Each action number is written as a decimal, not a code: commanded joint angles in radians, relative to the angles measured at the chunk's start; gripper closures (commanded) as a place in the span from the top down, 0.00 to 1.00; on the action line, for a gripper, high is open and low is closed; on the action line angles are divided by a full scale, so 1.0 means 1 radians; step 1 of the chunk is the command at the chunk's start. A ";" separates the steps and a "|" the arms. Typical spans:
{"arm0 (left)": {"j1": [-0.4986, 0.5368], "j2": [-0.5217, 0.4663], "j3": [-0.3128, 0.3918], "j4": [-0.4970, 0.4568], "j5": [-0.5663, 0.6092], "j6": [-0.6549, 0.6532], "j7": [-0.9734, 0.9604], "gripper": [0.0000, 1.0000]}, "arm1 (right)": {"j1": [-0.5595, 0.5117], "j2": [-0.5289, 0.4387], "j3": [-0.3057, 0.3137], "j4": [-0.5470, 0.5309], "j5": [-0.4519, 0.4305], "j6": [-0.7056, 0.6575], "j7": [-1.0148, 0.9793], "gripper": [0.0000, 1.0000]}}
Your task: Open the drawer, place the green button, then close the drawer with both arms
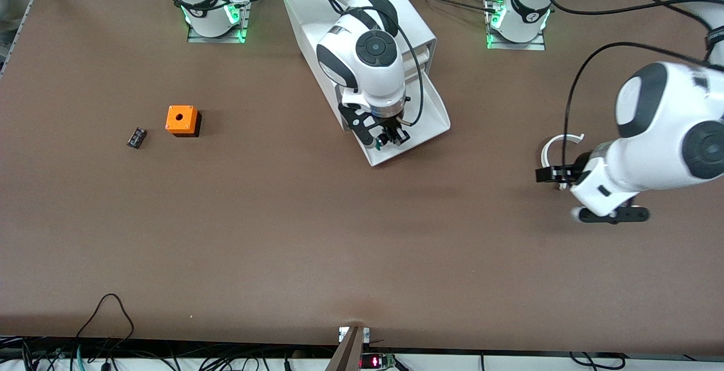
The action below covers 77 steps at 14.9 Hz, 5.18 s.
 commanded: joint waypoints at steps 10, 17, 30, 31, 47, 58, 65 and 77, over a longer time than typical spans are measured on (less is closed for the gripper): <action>0.014 -0.054 -0.012 0.048 0.024 -0.030 -0.018 1.00 | 0.055 0.103 -0.005 0.035 -0.007 0.106 0.198 0.00; 0.013 -0.056 -0.016 0.045 0.022 -0.044 -0.019 1.00 | 0.065 0.088 -0.013 0.036 -0.013 0.089 0.198 1.00; 0.016 -0.114 -0.016 -0.170 -0.053 -0.219 -0.074 1.00 | -0.136 -0.076 -0.042 0.137 0.001 -0.182 -0.443 1.00; 0.004 -0.114 -0.016 -0.209 -0.053 -0.163 -0.093 1.00 | -0.174 -0.099 -0.040 0.133 0.004 -0.193 -0.478 1.00; -0.152 0.038 -0.211 -0.699 -0.036 0.829 -0.705 1.00 | -0.608 -0.377 0.029 -0.045 0.005 -0.406 -1.365 1.00; -0.147 0.039 -0.332 -0.702 -0.050 0.656 -0.711 1.00 | -0.730 -0.621 -0.054 -0.274 0.025 -0.417 -1.727 1.00; -0.156 0.048 -0.374 -0.707 -0.140 0.631 -0.709 1.00 | -0.759 -0.753 -0.099 -0.432 0.070 -0.389 -1.735 1.00; -0.156 0.087 -0.415 -0.702 -0.252 0.622 -0.706 1.00 | -0.765 -0.751 -0.094 -0.426 0.065 -0.403 -1.746 1.00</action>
